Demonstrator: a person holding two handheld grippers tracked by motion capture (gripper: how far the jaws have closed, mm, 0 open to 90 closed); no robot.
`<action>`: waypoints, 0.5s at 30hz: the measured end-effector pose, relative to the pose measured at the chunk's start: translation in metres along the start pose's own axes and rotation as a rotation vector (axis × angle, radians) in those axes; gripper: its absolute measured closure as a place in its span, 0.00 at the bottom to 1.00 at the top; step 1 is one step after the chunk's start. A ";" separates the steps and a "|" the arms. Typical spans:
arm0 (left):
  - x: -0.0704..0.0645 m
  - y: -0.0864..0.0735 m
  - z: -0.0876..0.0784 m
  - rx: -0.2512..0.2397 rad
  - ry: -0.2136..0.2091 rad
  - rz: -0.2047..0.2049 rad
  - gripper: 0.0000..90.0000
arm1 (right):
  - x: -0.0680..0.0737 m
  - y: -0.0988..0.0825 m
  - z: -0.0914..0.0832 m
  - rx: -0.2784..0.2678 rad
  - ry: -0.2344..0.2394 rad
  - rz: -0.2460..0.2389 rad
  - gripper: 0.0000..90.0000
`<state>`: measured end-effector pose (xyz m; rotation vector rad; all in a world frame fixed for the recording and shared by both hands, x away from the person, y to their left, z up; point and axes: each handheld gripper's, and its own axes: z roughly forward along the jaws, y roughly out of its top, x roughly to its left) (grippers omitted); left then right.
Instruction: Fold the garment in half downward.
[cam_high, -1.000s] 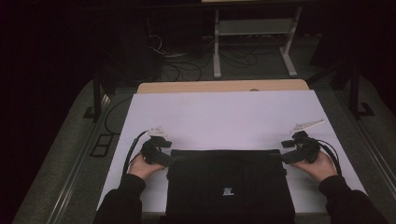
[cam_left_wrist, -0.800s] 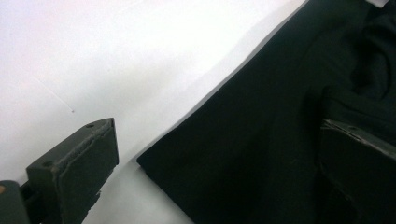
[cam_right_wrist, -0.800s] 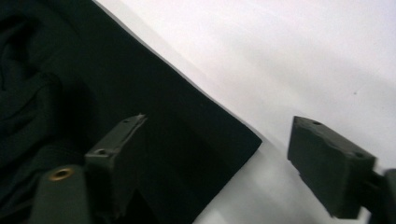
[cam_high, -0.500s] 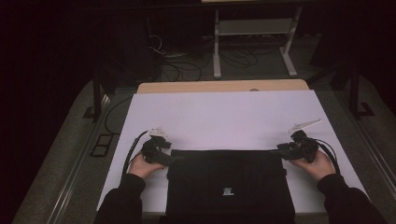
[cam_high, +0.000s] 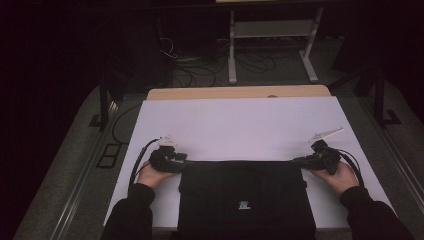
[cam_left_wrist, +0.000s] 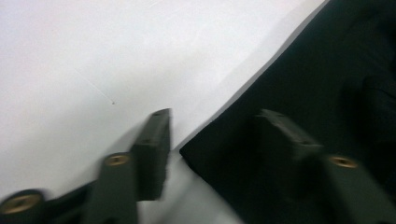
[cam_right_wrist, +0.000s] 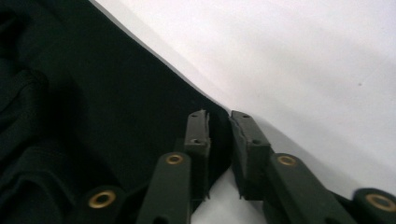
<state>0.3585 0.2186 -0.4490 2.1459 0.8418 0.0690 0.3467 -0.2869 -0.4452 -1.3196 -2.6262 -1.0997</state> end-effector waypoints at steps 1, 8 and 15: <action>-0.001 0.000 0.000 0.002 -0.004 0.002 0.61 | 0.000 0.000 0.000 0.001 0.002 0.000 0.88; -0.006 0.002 0.000 0.061 -0.029 0.047 0.92 | -0.001 0.000 -0.001 0.006 0.024 0.029 0.93; -0.015 0.012 -0.008 0.075 0.028 0.081 0.95 | 0.001 0.000 -0.005 -0.009 0.020 0.033 0.95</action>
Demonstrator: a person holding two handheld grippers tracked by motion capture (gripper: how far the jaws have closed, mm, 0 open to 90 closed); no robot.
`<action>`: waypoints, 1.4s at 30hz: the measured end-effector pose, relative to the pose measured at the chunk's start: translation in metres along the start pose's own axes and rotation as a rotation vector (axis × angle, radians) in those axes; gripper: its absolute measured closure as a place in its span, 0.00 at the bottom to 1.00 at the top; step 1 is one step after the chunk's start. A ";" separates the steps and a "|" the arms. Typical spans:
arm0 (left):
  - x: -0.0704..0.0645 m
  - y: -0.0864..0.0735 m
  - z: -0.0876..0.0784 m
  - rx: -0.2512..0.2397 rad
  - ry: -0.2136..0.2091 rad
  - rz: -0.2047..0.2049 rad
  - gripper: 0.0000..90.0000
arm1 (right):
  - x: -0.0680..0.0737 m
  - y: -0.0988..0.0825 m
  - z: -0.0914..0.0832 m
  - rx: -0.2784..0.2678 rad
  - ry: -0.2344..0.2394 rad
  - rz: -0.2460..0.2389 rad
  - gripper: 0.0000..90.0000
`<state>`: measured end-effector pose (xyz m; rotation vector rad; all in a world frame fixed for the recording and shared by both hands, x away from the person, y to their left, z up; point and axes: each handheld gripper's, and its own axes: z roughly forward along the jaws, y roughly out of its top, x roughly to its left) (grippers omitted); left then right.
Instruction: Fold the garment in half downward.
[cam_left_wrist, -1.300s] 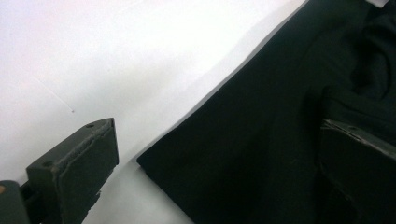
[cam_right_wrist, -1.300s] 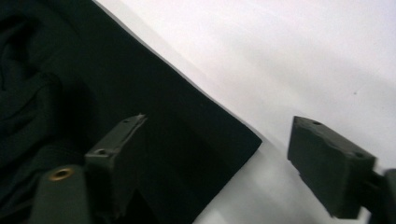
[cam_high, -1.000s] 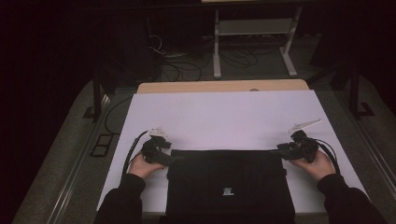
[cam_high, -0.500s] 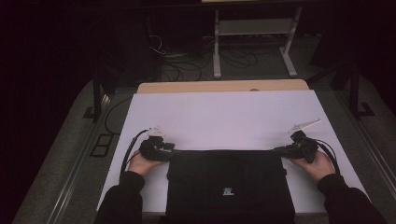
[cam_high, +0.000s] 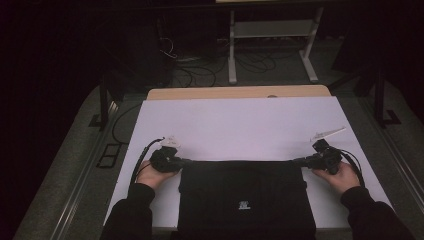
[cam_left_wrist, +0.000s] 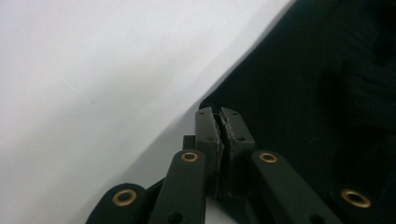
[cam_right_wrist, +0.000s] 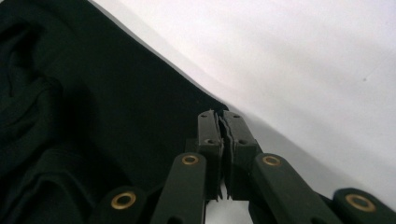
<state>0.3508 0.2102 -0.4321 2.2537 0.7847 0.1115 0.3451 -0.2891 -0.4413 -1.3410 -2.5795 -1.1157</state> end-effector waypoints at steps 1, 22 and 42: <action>-0.002 0.002 -0.002 -0.005 0.024 0.013 0.95 | 0.000 0.000 -0.001 -0.004 -0.002 -0.001 0.95; 0.007 0.019 -0.005 0.017 0.184 0.052 0.96 | 0.003 0.023 -0.005 -0.035 -0.082 -0.028 0.96; 0.032 0.071 -0.022 -0.005 0.308 0.072 0.96 | -0.010 0.068 -0.015 -0.104 -0.153 -0.003 0.96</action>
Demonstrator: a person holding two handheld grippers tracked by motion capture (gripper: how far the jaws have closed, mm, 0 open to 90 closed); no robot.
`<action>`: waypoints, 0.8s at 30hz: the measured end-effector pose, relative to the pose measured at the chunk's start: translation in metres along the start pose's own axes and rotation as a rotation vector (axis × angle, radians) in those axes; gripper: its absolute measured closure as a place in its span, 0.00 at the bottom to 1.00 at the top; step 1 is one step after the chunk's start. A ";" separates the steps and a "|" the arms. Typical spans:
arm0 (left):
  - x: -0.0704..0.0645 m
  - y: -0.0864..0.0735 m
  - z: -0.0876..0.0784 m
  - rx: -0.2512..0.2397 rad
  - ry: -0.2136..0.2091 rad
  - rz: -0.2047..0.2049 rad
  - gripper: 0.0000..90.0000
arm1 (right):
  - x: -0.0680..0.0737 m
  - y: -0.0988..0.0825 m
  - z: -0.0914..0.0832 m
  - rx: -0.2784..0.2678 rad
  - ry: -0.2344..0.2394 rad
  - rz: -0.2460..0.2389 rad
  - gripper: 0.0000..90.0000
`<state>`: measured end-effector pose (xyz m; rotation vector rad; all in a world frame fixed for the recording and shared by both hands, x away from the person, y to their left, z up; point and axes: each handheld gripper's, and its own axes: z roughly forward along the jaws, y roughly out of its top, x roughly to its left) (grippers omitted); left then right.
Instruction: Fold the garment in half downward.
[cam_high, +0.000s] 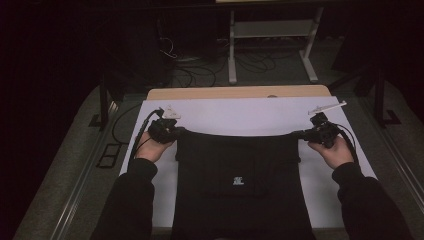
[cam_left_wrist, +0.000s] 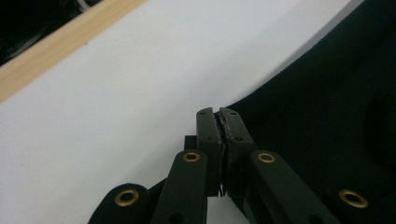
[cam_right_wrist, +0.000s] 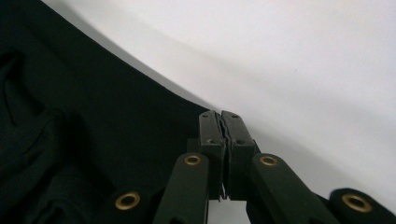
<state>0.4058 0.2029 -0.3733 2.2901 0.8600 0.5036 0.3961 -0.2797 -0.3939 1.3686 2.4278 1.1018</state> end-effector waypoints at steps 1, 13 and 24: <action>0.002 0.001 0.001 -0.001 0.004 -0.005 0.96 | 0.000 0.003 0.000 -0.001 -0.003 0.001 0.96; 0.019 0.014 0.012 0.006 0.038 -0.088 0.96 | -0.013 0.029 0.013 -0.007 -0.039 0.062 0.96; 0.027 0.023 0.016 -0.007 0.052 -0.094 0.96 | -0.015 0.047 0.017 -0.015 -0.062 0.050 0.96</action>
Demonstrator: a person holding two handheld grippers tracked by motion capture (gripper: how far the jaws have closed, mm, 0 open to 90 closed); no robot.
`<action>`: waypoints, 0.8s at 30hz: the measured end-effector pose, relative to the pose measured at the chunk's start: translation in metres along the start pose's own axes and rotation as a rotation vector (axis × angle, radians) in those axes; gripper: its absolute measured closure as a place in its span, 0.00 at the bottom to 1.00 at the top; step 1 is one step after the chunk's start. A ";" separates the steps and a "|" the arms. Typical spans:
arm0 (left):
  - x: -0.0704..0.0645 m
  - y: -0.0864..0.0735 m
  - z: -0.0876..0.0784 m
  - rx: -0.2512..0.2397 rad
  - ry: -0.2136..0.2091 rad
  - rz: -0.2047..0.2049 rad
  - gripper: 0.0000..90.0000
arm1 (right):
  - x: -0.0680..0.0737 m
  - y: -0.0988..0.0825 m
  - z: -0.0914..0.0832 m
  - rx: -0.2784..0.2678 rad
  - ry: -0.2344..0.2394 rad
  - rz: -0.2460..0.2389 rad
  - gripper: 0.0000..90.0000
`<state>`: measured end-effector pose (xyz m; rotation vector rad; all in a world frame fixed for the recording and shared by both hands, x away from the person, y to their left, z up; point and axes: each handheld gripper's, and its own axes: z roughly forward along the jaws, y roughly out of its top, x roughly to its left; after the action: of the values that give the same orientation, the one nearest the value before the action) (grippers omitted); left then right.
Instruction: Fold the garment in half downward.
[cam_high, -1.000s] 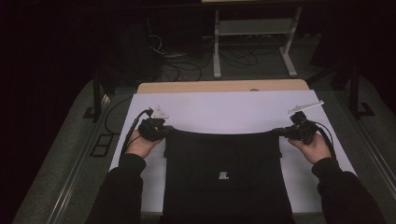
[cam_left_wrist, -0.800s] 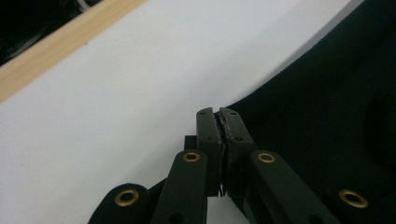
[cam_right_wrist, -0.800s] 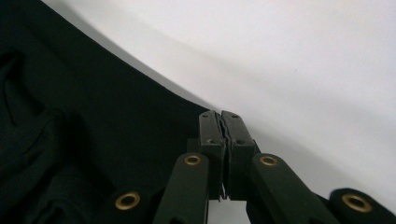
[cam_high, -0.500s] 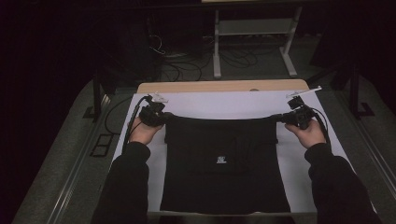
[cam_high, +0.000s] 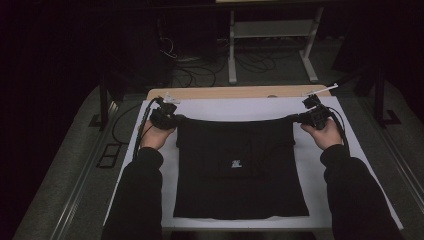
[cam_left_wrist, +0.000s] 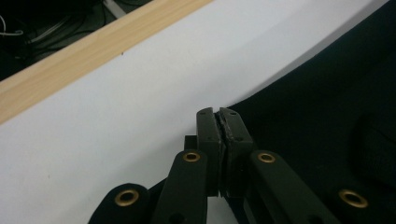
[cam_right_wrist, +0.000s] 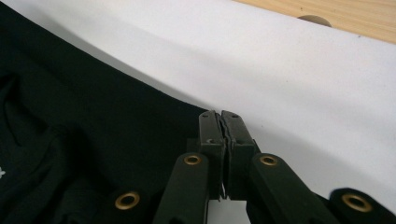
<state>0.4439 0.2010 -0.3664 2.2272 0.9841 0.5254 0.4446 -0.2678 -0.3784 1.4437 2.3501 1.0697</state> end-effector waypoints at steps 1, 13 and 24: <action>0.001 0.001 0.002 -0.005 0.000 -0.001 0.96 | -0.001 0.001 0.000 -0.002 0.004 0.009 0.96; 0.010 0.017 0.003 -0.058 -0.006 -0.045 0.96 | -0.010 0.017 0.001 -0.025 0.001 0.031 0.96; 0.012 0.020 0.006 -0.049 -0.006 -0.046 0.96 | -0.011 0.027 0.000 -0.030 -0.010 0.018 0.96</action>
<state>0.4650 0.1977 -0.3555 2.1567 1.0060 0.5164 0.4693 -0.2700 -0.3626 1.4594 2.3084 1.0945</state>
